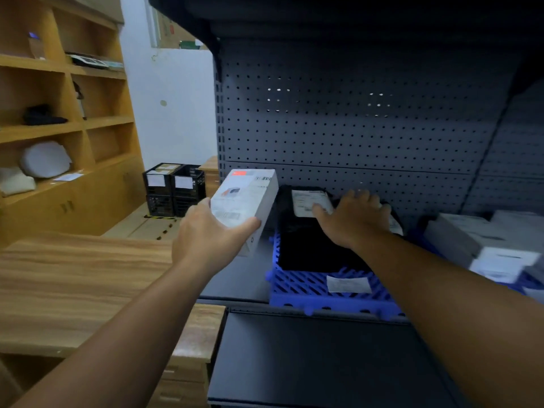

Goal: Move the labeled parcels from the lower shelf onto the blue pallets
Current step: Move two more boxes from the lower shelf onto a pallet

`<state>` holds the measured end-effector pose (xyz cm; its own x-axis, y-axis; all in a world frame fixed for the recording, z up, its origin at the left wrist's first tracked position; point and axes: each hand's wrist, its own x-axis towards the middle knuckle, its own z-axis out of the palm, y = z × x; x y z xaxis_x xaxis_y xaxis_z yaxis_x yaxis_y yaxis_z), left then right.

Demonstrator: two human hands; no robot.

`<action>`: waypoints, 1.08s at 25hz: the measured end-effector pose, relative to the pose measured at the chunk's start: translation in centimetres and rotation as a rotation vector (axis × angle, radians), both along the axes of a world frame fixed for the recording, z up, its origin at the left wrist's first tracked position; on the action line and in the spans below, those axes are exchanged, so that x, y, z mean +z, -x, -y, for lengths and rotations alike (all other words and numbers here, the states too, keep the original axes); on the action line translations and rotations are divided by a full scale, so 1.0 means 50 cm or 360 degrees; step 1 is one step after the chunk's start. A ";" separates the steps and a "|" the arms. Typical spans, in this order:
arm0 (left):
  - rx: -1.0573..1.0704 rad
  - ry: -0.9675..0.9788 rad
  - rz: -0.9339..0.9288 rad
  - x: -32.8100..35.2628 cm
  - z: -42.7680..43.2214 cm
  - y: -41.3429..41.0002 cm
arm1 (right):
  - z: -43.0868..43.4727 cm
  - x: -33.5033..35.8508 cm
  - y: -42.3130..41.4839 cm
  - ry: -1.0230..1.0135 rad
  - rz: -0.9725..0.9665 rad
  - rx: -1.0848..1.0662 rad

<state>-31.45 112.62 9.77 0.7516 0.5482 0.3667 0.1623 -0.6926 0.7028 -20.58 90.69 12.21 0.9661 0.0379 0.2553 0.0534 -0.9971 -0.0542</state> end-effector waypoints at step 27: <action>-0.0263 -0.0224 -0.0303 0.104 0.937 -0.330 | 0.944 0.019 -0.122 -0.0224 0.0344 -0.0148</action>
